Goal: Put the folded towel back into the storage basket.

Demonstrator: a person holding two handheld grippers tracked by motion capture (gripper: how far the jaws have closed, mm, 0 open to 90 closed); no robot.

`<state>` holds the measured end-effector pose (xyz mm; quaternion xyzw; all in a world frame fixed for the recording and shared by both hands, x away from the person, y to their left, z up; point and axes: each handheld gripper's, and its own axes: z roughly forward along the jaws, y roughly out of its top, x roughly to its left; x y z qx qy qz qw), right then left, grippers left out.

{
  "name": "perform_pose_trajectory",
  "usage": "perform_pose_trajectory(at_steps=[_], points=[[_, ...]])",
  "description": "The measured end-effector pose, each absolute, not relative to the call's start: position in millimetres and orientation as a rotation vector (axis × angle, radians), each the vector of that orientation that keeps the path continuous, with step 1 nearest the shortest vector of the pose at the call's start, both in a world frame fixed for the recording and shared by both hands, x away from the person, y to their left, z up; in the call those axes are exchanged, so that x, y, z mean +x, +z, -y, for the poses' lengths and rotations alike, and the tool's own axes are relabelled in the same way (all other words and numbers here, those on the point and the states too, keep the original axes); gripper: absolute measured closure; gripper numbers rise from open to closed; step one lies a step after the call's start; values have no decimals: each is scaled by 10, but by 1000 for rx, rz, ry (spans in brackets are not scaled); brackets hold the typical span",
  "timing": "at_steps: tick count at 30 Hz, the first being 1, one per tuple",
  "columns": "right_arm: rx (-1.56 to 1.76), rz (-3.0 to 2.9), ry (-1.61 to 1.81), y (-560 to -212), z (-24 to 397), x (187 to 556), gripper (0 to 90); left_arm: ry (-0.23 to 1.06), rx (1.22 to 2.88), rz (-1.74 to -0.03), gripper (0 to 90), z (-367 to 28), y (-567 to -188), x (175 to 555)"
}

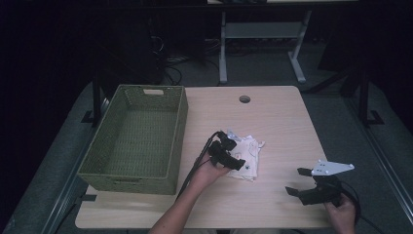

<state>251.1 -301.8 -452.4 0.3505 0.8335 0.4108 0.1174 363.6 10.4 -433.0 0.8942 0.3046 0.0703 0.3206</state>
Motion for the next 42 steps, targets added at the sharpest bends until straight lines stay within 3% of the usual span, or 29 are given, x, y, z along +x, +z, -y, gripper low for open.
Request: perform_pose_trajectory(at_steps=[12, 25, 36, 42], points=[[1019, -2432, 1220, -4512, 3020, 2500, 135, 209, 2398, -863, 319, -9, -4459, 3774], [1007, -2428, 1226, -4506, 3015, 2493, 135, 289, 2445, -910, 437, 87, -4518, 3788], [995, -2438, 1221, -4508, 2970, 2490, 135, 292, 2434, -900, 650, 123, -4513, 3751], [993, -2437, 1215, -4499, 2979, 2484, 135, 292, 2435, -897, 713, 122, -4511, 3767]])
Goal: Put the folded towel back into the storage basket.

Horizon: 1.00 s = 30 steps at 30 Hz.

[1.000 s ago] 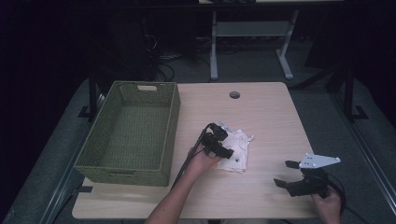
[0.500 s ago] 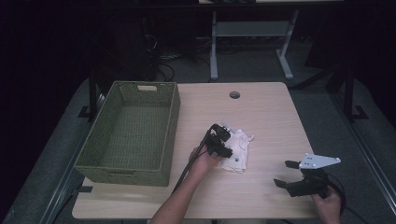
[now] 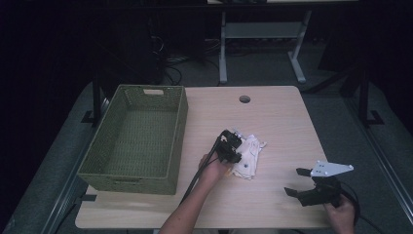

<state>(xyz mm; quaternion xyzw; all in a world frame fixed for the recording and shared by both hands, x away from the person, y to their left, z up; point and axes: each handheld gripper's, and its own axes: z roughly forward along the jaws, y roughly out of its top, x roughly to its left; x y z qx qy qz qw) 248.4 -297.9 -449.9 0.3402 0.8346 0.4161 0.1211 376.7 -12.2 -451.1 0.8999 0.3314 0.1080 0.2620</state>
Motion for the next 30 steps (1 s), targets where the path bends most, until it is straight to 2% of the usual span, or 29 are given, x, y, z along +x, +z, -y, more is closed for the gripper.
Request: perform_pose_trajectory(at_steps=[5, 11, 17, 18, 30], points=[[992, -2437, 1218, -4501, 2975, 2487, 135, 290, 2432, -898, 779, 129, -4512, 3765], [994, -2425, 1231, -4492, 2993, 2482, 135, 247, 2414, -920, 809, 111, -4510, 3791], [1001, -2415, 1241, -4482, 3010, 2474, 135, 49, 2335, -977, 820, -34, -4516, 3850], [1011, -2408, 1244, -4477, 3026, 2466, 135, -21, 2279, -1009, 822, -104, -4519, 3862], [1032, -2374, 1273, -4469, 3093, 2461, 135, -192, 2082, -988, 826, -312, -4226, 3786]])
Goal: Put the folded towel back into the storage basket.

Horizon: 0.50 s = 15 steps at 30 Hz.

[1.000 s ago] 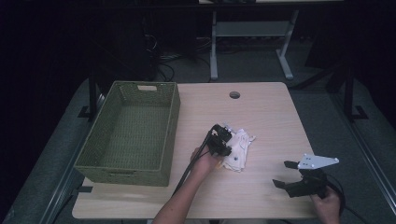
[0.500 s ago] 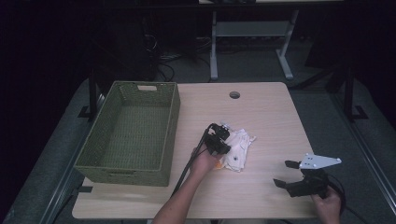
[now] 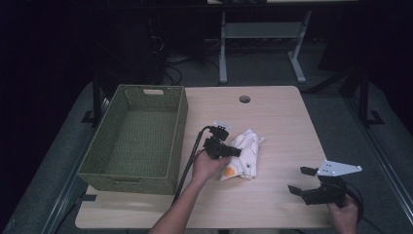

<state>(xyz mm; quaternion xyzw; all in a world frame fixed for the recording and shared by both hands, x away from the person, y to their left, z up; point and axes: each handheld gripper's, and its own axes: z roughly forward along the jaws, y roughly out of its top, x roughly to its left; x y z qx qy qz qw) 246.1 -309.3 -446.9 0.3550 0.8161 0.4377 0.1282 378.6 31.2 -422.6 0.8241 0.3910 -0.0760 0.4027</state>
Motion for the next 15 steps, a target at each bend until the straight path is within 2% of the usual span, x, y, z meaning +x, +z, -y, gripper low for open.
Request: perform_pose_trajectory(at_steps=[7, 15], points=[[1061, -2351, 1267, -4474, 3138, 2473, 135, -259, 2004, -954, 826, -445, -4050, 3703], [1055, -2364, 1255, -4485, 3115, 2480, 135, -404, 1951, -918, 825, -576, -3892, 3633]])
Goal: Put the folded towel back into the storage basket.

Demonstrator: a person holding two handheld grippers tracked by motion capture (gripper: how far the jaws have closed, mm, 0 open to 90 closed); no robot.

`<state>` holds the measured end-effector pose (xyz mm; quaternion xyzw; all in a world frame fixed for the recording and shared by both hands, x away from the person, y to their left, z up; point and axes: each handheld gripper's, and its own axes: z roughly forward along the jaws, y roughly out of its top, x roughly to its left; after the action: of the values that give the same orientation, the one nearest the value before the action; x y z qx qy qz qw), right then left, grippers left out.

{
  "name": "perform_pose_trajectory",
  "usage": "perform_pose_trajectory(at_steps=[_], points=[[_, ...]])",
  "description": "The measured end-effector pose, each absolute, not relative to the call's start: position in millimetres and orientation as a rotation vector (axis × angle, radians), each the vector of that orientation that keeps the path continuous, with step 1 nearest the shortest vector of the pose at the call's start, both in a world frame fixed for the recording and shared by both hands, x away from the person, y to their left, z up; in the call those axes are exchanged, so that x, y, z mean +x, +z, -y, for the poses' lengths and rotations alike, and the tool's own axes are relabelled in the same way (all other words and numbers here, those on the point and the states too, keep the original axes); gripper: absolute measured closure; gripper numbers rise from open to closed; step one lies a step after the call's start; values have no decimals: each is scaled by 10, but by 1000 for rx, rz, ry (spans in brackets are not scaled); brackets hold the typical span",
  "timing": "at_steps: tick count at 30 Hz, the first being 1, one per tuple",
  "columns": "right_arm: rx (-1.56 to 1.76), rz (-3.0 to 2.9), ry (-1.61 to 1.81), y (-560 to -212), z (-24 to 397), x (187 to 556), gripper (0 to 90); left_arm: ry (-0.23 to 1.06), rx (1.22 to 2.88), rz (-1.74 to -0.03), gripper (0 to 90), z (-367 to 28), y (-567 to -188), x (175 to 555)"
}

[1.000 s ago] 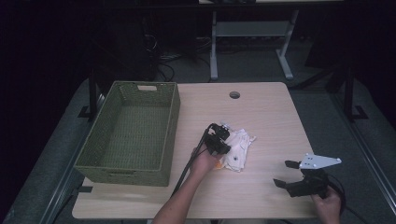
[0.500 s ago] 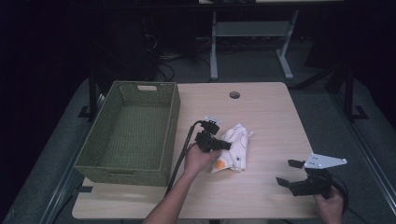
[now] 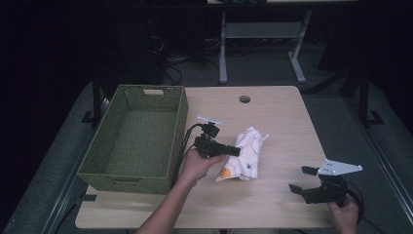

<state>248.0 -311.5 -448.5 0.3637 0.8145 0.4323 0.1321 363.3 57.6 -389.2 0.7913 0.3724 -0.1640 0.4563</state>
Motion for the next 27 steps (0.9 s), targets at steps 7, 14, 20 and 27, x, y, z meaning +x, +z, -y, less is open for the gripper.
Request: perform_pose_trajectory(at_steps=[7, 14, 20, 27], points=[[1057, -2360, 1252, -4482, 3118, 2479, 135, -496, 1890, -896, 825, -717, -3800, 3632], [1060, -2355, 1248, -4480, 3125, 2475, 135, -533, 1852, -884, 825, -890, -3657, 3592], [1058, -2359, 1240, -4484, 3116, 2475, 135, -538, 1855, -892, 824, -1015, -3574, 3571], [1057, -2365, 1227, -4488, 3103, 2477, 135, -526, 1851, -911, 824, -1228, -3478, 3583]])
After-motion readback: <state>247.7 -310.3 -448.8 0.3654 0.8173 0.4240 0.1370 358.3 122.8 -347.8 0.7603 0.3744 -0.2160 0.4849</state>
